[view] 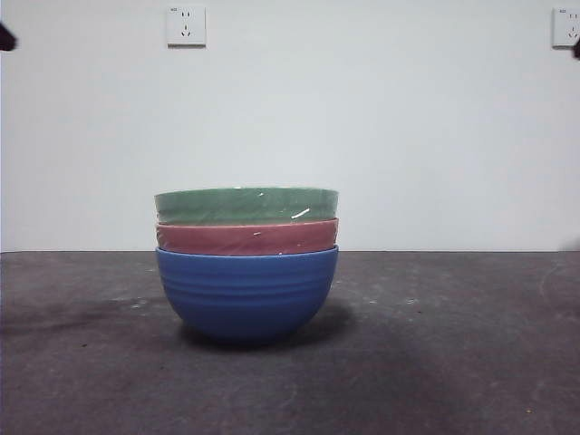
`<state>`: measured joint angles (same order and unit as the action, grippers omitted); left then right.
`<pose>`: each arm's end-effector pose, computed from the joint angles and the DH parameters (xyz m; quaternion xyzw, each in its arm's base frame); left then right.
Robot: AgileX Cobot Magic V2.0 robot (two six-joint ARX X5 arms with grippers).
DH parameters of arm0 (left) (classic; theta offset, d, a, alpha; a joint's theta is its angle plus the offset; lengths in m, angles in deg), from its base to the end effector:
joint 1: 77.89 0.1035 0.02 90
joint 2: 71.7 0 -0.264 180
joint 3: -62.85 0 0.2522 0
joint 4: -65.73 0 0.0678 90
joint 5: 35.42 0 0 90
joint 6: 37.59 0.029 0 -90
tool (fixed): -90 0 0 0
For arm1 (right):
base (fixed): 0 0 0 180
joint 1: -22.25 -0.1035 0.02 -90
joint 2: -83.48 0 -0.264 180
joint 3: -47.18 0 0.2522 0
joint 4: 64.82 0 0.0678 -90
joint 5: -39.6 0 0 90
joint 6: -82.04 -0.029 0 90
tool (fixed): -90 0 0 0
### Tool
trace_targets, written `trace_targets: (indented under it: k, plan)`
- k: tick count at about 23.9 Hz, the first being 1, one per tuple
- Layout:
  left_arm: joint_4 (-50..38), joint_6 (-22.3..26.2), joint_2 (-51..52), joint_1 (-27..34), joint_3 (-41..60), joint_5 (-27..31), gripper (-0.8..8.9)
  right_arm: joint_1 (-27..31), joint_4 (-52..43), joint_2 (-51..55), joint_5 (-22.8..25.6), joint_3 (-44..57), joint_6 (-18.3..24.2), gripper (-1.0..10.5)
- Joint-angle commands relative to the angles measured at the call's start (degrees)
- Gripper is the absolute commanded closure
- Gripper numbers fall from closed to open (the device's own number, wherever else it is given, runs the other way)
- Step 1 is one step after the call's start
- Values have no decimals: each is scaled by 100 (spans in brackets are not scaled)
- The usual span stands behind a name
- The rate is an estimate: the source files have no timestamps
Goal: Pick up the green bowl on the top,put the green bowl on the left,pick up the red bowl in the middle,put the red bowl on the right
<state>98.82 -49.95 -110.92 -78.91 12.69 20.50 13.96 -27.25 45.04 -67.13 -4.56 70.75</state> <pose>0.1478 -0.0189 0.2837 -0.1551 0.2149 -0.2744 0.9244 0.1431 0.0293 0.2864 0.1093 0.2295 0.1901 0.9483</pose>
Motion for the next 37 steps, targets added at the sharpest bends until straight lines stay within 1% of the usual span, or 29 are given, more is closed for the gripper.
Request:
trace_targets:
  k: [1, 4, 7, 8, 9, 10, 11, 14, 15, 17, 20, 24, 25, 26, 30, 36, 37]
  plan:
    - [315, 636, -450, -105, -317, -254, 821, -2, 258, -466, -387, -284, 680, 954]
    - [807, 1008, -844, -289, -649, -232, 821, -2, 389, -820, -745, -455, 911, 948]
    - [1169, 1263, -1150, -531, -903, -221, 811, -7, 374, -1008, -892, -476, 927, 939]
    - [1209, 1268, -1228, -629, -962, -208, 786, -15, 376, -1036, -885, -476, 927, 916]
    - [1209, 1268, -1283, -717, -1005, -203, 724, -13, 378, -1054, -885, -476, 927, 870]
    - [1207, 1266, -1327, -824, -1056, -190, 623, -13, 376, -1067, -885, -476, 927, 811]
    - [1167, 1263, -1381, -988, -1113, -190, 500, -13, 376, -1064, -883, -476, 925, 751]
    - [1078, 1274, -1615, -1589, -1296, -173, 492, -13, 376, -1067, -885, -476, 925, 748]
    - [1078, 1370, -1727, -1803, -1377, -129, 492, -15, 374, -1067, -885, -476, 922, 748]
    - [1187, 1561, -2037, -2284, -1606, 247, 493, -15, 374, -1067, -885, -476, 922, 750]
    - [1604, 2050, -2669, -3027, -2090, 850, 494, -15, 374, -1067, -885, -476, 925, 752]
    - [2129, 3069, -3598, -3770, -2625, 1650, 495, -15, 374, -1067, -885, -476, 925, 757]
    - [2159, 3204, -3777, -3871, -2677, 1810, 495, -15, 374, -1067, -885, -476, 925, 757]
    - [2149, 3239, -4000, -3963, -2695, 1947, 496, -15, 376, -1067, -883, -476, 925, 757]
    - [2162, 3362, -4634, -4028, -2699, 2044, 499, -13, 376, -1067, -883, -476, 925, 757]
    - [2109, 3449, -4684, -4054, -2793, 2046, 504, -13, 387, -1067, -876, -476, 927, 757]
    - [2120, 3451, -4684, -4063, -2841, 2041, 522, -13, 387, -1067, -874, -476, 927, 757]
